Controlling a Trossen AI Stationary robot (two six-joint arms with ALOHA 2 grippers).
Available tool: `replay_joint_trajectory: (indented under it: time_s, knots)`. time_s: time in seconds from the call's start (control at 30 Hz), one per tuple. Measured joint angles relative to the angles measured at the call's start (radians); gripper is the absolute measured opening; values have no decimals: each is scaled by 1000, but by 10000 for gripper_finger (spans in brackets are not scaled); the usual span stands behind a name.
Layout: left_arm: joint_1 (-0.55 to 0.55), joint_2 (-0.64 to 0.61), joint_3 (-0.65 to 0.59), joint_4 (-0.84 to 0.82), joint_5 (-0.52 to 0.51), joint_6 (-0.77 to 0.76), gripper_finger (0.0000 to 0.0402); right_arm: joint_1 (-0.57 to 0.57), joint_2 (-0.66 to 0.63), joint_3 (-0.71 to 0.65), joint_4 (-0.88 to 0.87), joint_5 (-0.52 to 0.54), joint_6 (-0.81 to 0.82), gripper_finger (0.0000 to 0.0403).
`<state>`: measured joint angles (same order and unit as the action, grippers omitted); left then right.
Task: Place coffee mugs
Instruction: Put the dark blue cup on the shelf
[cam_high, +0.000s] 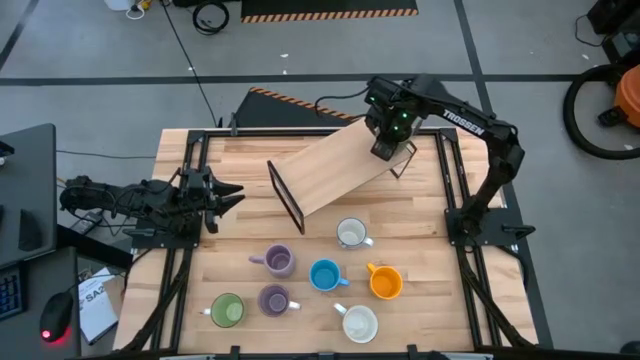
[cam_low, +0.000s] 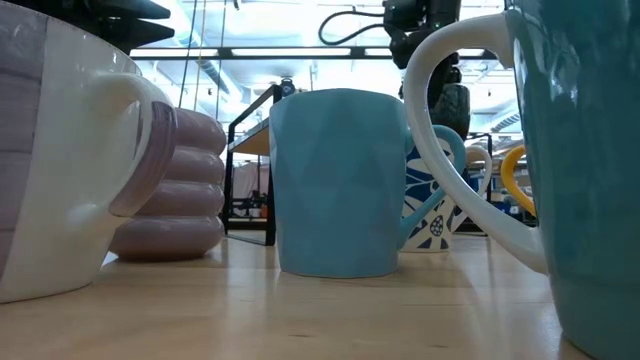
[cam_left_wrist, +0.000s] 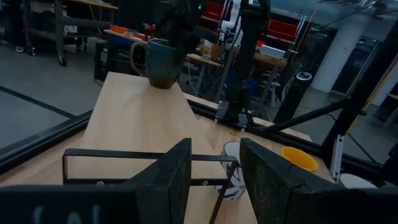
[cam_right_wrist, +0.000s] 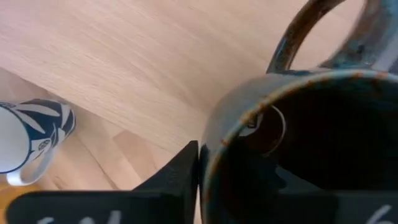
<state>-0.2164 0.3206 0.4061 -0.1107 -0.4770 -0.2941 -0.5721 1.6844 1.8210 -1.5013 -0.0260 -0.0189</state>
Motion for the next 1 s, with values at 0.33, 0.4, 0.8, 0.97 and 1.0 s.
replay_joint_trajectory:
  time_s: [0.33, 0.4, 0.8, 0.97, 1.0]
  knots:
    - [0, 0, 0, 0, 0, 2, 142, 0, 2, 85, 7, 44, 0, 172]
    - [0, 0, 0, 0, 0, 2, 142, 1, 2, 127, -12, 59, -1, 179]
    - [0, 0, 0, -15, 0, -9, 142, 125, -77, 153, -70, 140, -286, 187]
    - [0, 0, 0, -15, 0, -9, 142, 172, -171, 41, -69, 191, -347, 188]
    - [0, 0, 0, -15, 0, -8, 142, 174, -191, 9, -72, 192, -369, 188]
